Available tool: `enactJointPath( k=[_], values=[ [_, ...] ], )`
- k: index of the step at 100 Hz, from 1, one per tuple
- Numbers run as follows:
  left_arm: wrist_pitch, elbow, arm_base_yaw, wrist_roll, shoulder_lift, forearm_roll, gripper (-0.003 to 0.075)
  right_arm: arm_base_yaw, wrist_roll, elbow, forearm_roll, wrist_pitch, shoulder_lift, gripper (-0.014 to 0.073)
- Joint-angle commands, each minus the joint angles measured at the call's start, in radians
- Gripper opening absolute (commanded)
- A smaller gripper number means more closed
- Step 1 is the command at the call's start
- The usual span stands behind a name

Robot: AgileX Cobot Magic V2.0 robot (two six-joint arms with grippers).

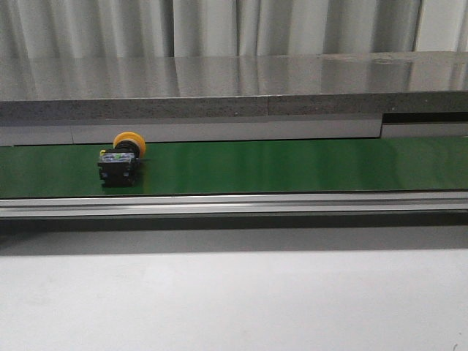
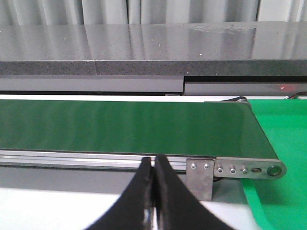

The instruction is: Move button from left to right

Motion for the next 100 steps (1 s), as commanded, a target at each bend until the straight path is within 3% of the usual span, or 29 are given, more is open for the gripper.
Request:
enactJointPath(
  k=[1,39,60,100],
  values=[
    [-0.071,-0.03,-0.007,0.0,0.006,-0.015,-0.0019,-0.001,-0.002,-0.019,-0.009,-0.09,-0.017,-0.0067],
    [-0.071,-0.03,-0.007,0.0,0.006,-0.015,-0.0019,-0.001,-0.002,-0.052,-0.009,-0.157,-0.015,-0.0067],
    [-0.071,-0.03,-0.007,0.0,0.006,-0.015,-0.0019,-0.001,-0.002,-0.21,-0.009,-0.051,0.086,-0.0067],
    [-0.071,-0.03,-0.007,0.0,0.006,-0.015,-0.0019,-0.001,-0.002,-0.637,-0.009,0.294,0.591,-0.0067]
  ],
)
